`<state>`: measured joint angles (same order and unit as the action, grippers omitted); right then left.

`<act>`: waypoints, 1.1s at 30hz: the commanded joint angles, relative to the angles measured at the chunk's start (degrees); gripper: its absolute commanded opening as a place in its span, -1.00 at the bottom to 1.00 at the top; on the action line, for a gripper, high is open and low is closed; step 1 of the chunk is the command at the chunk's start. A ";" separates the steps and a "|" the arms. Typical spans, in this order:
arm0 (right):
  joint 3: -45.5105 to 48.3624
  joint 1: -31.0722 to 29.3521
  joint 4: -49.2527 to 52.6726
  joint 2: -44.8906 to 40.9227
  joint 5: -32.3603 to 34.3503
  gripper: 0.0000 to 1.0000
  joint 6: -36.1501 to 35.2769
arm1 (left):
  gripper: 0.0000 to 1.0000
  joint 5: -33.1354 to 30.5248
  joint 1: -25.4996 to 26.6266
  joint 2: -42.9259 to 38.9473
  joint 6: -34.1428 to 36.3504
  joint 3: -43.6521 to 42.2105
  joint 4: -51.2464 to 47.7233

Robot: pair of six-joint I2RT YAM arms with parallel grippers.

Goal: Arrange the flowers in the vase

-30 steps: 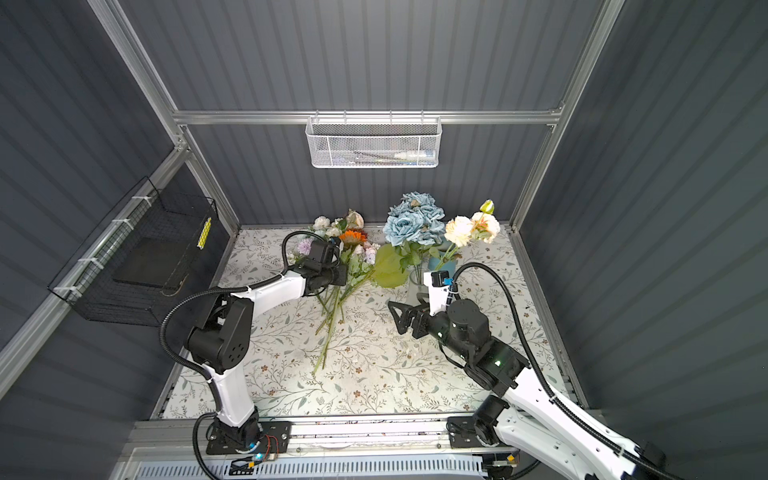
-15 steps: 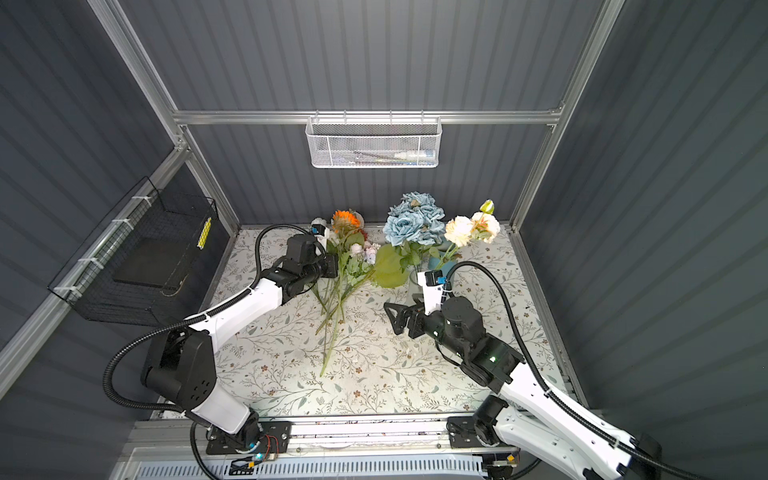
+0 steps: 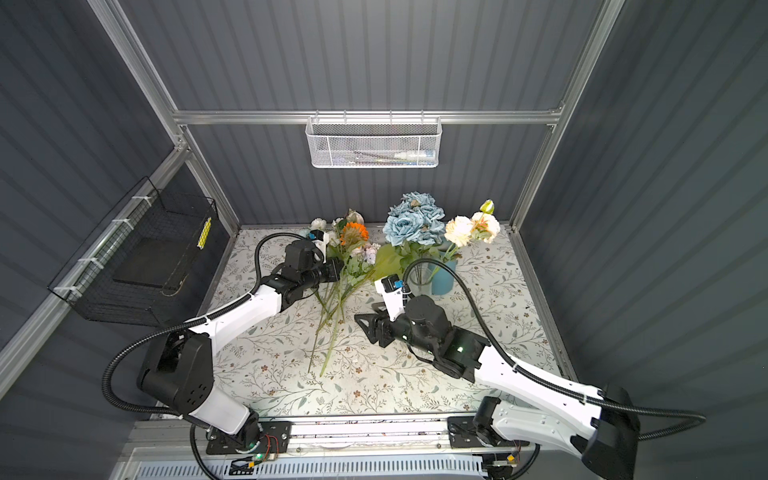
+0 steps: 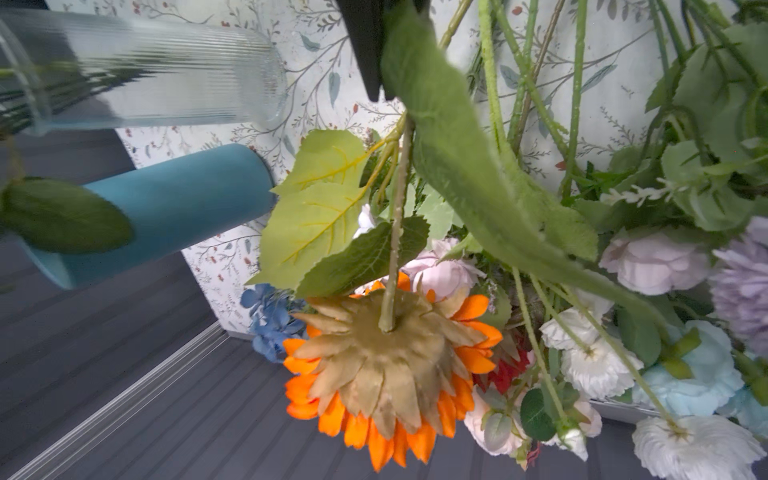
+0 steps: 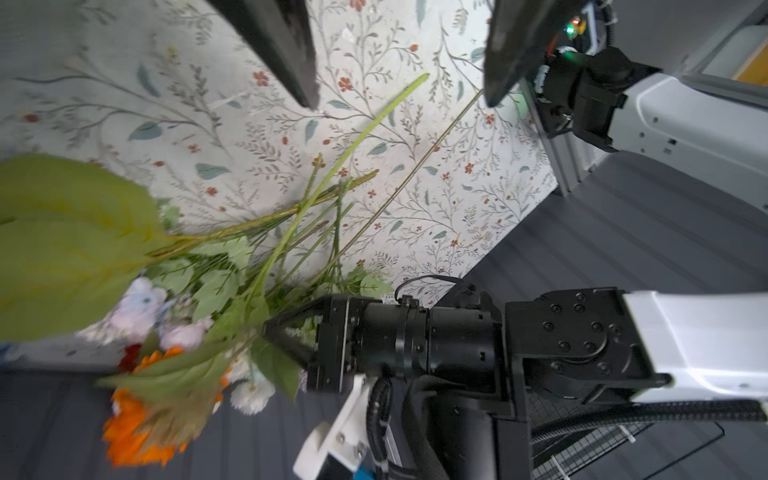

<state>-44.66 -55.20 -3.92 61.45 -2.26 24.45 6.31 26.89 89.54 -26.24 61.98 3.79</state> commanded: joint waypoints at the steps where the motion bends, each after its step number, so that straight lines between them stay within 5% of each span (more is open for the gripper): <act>1: -2.17 -0.86 -6.76 5.89 -2.19 0.18 3.71 | -1.00 1.78 -0.06 -2.35 -2.17 -1.67 3.83; 9: -6.66 -1.22 -10.25 16.91 0.71 0.37 12.61 | -1.00 0.46 -0.09 1.57 -4.02 -6.53 8.87; 21: -5.69 -1.43 -3.21 15.64 10.77 0.32 11.82 | -1.00 2.85 -0.09 7.53 -6.96 -11.47 15.12; 23: -6.04 -1.49 -0.99 16.06 11.89 0.30 11.77 | -0.66 3.23 -0.09 7.75 -7.00 -11.36 15.06; 26: -6.39 -1.49 1.21 16.74 12.54 0.29 11.66 | 0.30 3.35 -0.09 7.05 -7.02 -11.27 13.81; 33: -9.78 -1.49 5.28 21.39 13.14 0.28 10.24 | 0.99 -0.06 -0.31 -1.64 -5.31 -12.17 6.59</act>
<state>-51.70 -56.42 -1.76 80.75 9.39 35.75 7.88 26.89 93.43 -32.71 50.41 13.80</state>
